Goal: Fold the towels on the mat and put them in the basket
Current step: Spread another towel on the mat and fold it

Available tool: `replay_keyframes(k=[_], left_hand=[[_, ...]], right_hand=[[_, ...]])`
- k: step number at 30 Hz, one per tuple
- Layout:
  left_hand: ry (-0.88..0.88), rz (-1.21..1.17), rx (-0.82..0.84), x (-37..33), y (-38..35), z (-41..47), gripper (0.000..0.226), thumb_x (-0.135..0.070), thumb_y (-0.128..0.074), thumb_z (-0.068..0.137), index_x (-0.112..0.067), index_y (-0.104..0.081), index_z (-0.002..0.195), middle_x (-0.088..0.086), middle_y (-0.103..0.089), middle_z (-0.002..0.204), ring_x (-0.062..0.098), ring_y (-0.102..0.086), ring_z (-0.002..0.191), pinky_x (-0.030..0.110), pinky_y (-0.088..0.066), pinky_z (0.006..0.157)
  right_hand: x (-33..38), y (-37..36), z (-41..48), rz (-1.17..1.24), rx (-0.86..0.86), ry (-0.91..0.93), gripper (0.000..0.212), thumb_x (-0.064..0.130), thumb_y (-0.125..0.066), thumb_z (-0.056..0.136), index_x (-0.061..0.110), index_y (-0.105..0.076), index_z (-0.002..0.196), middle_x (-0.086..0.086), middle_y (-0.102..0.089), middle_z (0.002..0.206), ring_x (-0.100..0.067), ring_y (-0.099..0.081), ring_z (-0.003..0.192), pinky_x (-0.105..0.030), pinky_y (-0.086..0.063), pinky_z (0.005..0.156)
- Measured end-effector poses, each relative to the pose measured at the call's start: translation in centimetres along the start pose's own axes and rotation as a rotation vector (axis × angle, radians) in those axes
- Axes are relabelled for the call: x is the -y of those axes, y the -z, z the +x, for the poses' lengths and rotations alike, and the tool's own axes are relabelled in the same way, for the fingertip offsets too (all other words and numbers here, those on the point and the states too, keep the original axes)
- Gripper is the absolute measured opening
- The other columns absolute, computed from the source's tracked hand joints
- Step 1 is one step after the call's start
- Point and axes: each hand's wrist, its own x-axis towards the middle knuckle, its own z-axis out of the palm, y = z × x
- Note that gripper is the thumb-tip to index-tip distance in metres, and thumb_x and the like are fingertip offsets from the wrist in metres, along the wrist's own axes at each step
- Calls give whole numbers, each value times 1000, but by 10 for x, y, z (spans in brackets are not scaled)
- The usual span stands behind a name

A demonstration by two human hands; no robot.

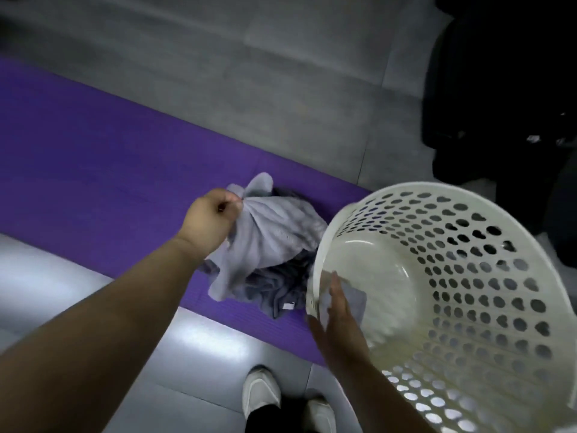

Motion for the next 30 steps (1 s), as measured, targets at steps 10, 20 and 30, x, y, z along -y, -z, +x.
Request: replay_keyframes(k=[10, 20, 30], left_hand=[[-78, -612, -62, -198, 145, -134, 23, -3, -48, 91, -11, -55, 70, -12, -58, 46, -3, -53, 45, 11, -46, 48], [-255, -703, -94, -327, 259, -266, 23, -4, -45, 93, -13, -63, 81, 6, -64, 79, 18, -58, 77, 28, -47, 80], [-325, -154, -172, -212, 396, -284, 101, -48, -67, 52, -26, -26, 141, -20, -30, 129, 0, -32, 120, 25, -33, 103]], right_hand=[[153, 101, -148, 152, -241, 362, 87, 76, -52, 49, 45, -17, 122, 27, -28, 123, 8, -34, 121, -6, -28, 98], [323, 152, -262, 220, -147, 653, 25, 22, -49, 93, 11, -55, 115, -6, -64, 106, -23, -59, 105, -18, -44, 74], [460, 103, -315, 635, -9, 665, 21, 11, -48, 92, 20, -58, 76, 8, -62, 70, -4, -60, 71, -17, -48, 65]])
